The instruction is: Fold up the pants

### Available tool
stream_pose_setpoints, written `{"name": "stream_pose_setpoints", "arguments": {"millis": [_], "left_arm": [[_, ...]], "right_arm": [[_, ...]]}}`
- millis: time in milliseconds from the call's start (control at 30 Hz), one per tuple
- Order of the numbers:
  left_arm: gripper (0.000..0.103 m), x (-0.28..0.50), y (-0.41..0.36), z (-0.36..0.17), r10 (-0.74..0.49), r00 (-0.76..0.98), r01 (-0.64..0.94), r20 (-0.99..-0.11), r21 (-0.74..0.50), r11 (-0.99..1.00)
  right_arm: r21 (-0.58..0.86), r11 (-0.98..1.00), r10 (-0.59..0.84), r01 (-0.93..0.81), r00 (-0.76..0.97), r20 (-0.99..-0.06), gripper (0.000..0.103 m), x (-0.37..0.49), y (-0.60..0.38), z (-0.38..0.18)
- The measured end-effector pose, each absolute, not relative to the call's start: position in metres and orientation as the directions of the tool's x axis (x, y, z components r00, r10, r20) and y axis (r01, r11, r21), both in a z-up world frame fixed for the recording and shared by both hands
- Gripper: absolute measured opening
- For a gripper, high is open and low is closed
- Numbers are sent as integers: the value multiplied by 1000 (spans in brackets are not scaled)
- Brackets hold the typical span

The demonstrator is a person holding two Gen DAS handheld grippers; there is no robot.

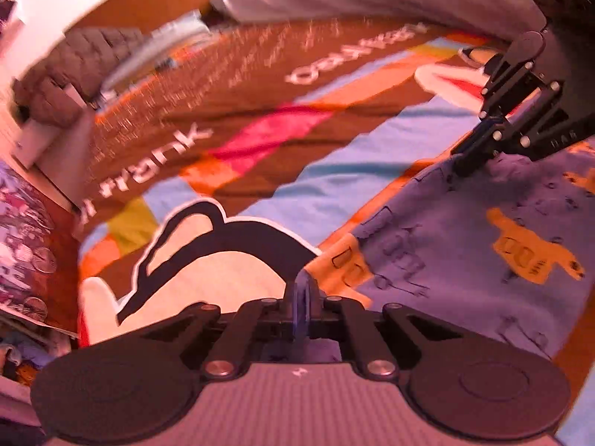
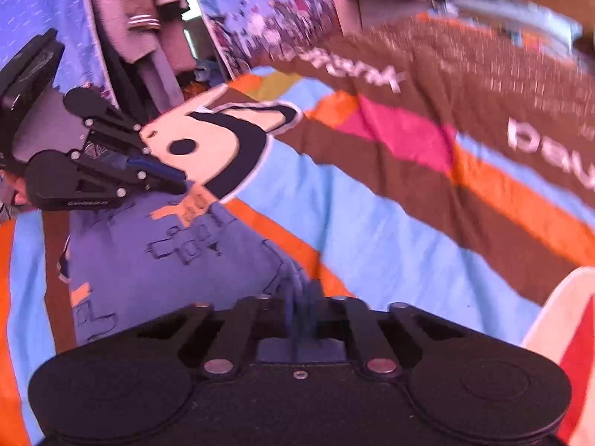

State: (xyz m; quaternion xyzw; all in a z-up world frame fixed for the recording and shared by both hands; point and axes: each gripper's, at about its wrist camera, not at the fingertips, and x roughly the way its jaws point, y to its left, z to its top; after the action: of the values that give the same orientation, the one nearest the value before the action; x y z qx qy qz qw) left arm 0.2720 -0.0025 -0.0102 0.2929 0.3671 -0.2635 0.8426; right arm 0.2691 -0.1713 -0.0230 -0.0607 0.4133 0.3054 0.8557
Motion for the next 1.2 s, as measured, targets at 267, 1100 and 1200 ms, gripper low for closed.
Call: {"name": "stream_pose_setpoints", "arguments": {"millis": [267,1100,1200], "left_arm": [[0,195,10,-27,-196,650,624,-735,368,689],[5,198,2,-38,-280,579,691,-766,279,667],[4,198,2,-41,-281,587,688,-759,285,668]], "right_arm": [[-84,699,420,-711,503,-756,4,169,-141,-21],[422,818,569,-391,439,-695,5,284,-150,3],[352,837,534,-419,485,-692,5,316,-146,15]]}}
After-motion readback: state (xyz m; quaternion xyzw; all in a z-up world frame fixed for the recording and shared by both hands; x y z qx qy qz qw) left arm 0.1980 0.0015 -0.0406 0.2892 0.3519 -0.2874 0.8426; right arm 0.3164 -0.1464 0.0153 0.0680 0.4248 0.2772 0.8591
